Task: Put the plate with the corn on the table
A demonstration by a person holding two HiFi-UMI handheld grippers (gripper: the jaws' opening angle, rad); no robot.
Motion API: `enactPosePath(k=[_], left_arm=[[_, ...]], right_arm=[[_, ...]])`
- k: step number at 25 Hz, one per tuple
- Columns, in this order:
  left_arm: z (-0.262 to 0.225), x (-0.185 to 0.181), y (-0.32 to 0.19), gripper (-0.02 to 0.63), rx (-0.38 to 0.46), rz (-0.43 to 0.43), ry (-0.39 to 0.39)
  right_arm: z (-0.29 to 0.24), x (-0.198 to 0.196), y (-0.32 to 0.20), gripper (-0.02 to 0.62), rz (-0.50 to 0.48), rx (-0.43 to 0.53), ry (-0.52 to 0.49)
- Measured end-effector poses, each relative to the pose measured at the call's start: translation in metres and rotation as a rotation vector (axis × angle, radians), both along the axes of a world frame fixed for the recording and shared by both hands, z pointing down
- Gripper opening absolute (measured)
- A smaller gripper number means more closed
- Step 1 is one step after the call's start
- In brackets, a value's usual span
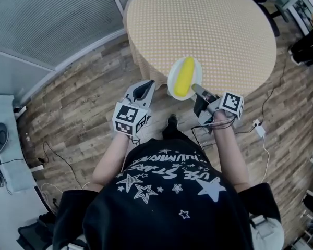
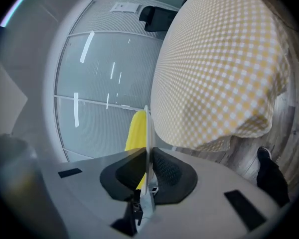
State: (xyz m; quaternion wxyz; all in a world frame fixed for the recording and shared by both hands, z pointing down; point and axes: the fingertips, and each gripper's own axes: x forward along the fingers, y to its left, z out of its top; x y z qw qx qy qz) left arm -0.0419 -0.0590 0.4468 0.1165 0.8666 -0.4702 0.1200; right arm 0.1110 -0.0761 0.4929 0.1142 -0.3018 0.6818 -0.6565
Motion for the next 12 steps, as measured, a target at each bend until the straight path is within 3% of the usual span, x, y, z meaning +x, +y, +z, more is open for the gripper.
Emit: enactPosePath(k=[9, 12], left_arm=[[0.008, 0.004, -0.069, 0.008, 0.001, -0.085, -0.002], [0.005, 0.006, -0.068, 0.008, 0.003, -0.112, 0.008]], right_arm=[[0.01, 0.006, -0.071, 0.038, -0.075, -0.002, 0.021], [0.012, 0.007, -0.07, 0.038, -0.095, -0.001, 0.012]])
